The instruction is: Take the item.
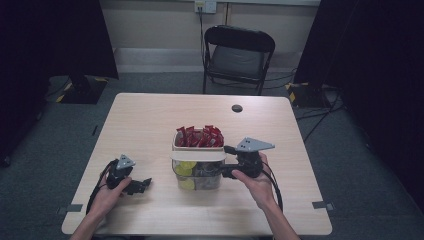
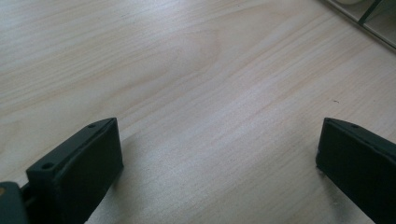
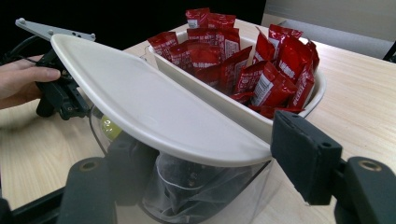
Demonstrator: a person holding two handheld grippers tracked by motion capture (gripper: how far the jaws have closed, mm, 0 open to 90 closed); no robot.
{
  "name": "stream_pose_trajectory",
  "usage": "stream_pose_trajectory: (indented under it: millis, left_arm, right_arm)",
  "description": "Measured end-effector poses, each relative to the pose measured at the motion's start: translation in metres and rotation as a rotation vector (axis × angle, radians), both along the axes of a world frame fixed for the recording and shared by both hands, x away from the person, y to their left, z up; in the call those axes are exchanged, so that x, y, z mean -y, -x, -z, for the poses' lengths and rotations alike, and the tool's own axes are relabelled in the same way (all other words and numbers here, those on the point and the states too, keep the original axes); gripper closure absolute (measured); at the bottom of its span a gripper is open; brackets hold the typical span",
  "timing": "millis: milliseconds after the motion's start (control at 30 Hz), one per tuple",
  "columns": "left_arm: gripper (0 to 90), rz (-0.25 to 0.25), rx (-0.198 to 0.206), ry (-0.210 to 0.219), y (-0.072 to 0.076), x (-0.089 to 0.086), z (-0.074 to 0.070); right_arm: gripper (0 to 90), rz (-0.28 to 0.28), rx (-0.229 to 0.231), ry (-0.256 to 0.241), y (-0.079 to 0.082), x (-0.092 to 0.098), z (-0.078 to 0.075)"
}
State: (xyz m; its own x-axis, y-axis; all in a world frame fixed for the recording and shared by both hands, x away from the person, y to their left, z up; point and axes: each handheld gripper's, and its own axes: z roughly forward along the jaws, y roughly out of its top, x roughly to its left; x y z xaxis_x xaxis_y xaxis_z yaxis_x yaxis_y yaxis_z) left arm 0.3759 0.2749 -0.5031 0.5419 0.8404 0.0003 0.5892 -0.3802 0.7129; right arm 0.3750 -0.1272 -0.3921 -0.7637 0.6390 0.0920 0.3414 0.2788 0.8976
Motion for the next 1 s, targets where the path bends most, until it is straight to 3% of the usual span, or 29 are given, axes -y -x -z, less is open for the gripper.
stream_pose_trajectory:
  millis: [1000]
  left_arm:
    - [0.0,0.000,0.000,0.000,0.0000,0.0000,0.0000]
  right_arm:
    - [34.9,-0.003,-0.012,-0.005,-0.0040,-0.0011,-0.0005]
